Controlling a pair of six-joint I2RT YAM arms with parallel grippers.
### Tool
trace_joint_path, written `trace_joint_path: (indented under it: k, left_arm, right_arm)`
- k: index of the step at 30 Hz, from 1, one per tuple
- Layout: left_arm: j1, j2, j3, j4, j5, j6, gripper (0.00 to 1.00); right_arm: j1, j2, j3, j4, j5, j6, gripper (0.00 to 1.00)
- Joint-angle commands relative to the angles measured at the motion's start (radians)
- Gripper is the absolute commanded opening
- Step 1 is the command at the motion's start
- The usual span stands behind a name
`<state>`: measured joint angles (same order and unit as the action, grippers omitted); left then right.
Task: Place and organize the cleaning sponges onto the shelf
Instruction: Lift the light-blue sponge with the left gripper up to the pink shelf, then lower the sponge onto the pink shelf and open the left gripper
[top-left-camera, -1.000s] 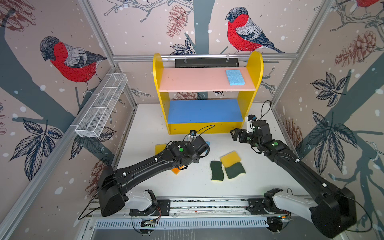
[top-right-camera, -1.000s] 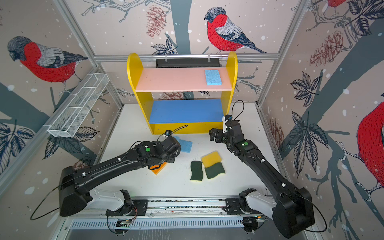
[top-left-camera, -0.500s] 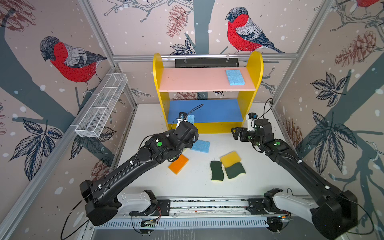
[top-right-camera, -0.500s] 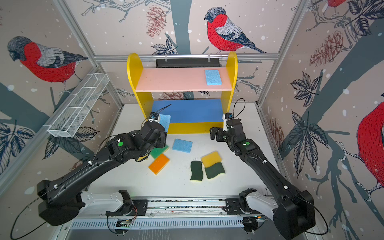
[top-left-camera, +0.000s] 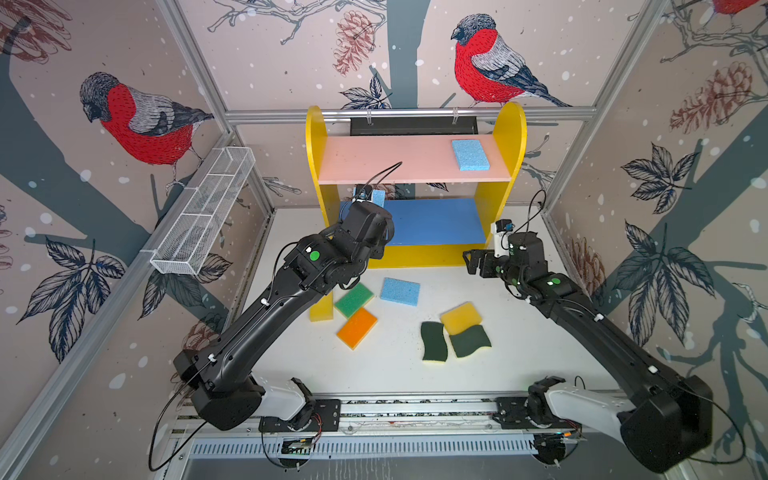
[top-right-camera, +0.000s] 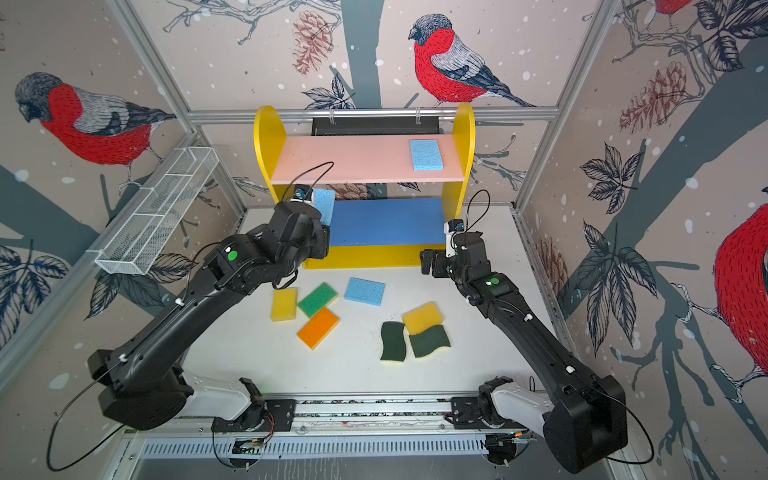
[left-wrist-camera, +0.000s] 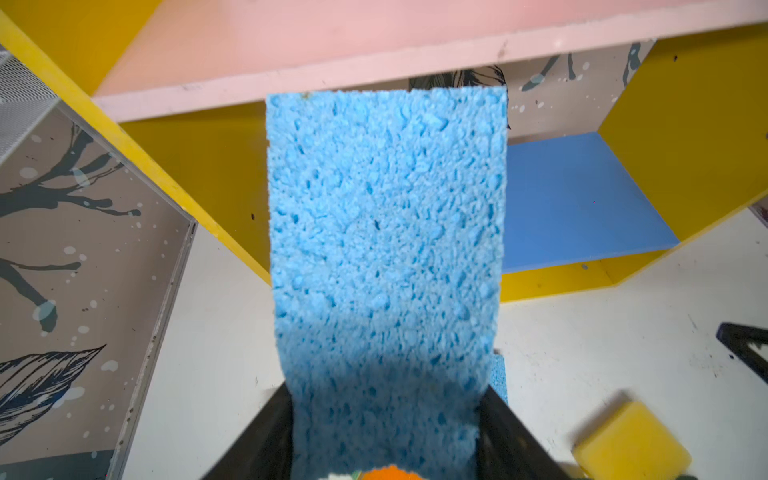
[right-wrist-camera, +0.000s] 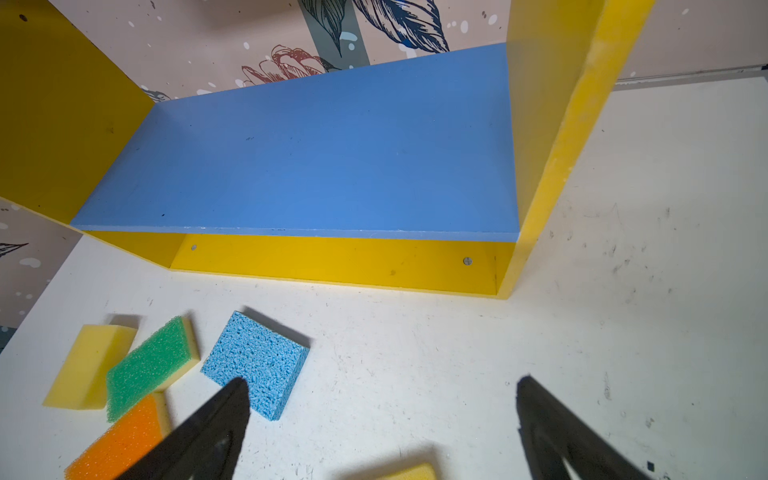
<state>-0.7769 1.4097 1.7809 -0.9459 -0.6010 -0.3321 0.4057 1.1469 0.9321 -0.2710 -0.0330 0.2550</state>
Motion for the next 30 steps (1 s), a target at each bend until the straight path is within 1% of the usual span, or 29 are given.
trace_joint_path:
  k: [1,11,18,23,30]
  left_arm:
    - [0.026,0.032,0.063,0.018,0.012,0.072,0.63]
    - [0.113,0.149,0.272,0.071,0.061,0.172,0.64]
    - [0.171,0.253,0.420,0.072,0.103,0.228,0.64]
    - [0.212,0.310,0.474,0.083,0.119,0.242,0.64]
    - [0.270,0.343,0.496,0.141,0.162,0.248,0.64]
  right_arm:
    - [0.001,0.000,0.012,0.004,0.005,-0.023,1.00]
    - [-0.001,-0.009,0.008,0.014,-0.014,-0.020,1.00]
    - [-0.002,0.010,0.032,0.000,-0.034,-0.024,0.99]
    - [-0.002,0.011,0.036,0.004,-0.035,-0.036,0.99]
    - [0.000,0.023,0.040,0.006,-0.053,-0.041,0.99]
